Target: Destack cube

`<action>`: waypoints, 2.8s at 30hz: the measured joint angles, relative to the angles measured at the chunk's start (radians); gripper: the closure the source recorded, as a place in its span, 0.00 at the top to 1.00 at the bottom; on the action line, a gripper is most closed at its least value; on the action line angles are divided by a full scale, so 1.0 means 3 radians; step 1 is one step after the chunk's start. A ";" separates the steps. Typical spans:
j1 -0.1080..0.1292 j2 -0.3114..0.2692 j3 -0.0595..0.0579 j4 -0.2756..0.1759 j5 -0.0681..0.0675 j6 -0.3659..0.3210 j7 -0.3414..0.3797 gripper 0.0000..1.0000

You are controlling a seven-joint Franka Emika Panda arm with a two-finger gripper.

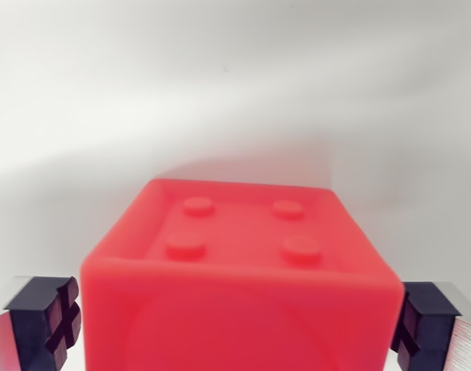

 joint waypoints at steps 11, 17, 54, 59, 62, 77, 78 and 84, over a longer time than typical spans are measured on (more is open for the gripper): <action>0.0000 0.0000 0.0000 0.0000 0.0000 0.0000 0.0000 1.00; -0.0002 -0.0014 0.0001 -0.0003 0.0000 -0.0007 -0.0001 1.00; -0.0127 -0.0955 0.0180 -0.0174 0.0237 -0.0755 -0.0173 1.00; -0.0127 -0.1121 0.0187 -0.0181 0.0287 -0.0912 -0.0209 1.00; -0.0126 -0.1220 0.0188 -0.0182 0.0313 -0.1011 -0.0229 1.00; -0.0108 -0.1739 0.0189 -0.0119 0.0411 -0.1585 -0.0298 1.00; -0.0107 -0.1775 0.0189 -0.0108 0.0416 -0.1631 -0.0302 1.00; -0.0107 -0.1922 0.0188 -0.0053 0.0433 -0.1838 -0.0316 1.00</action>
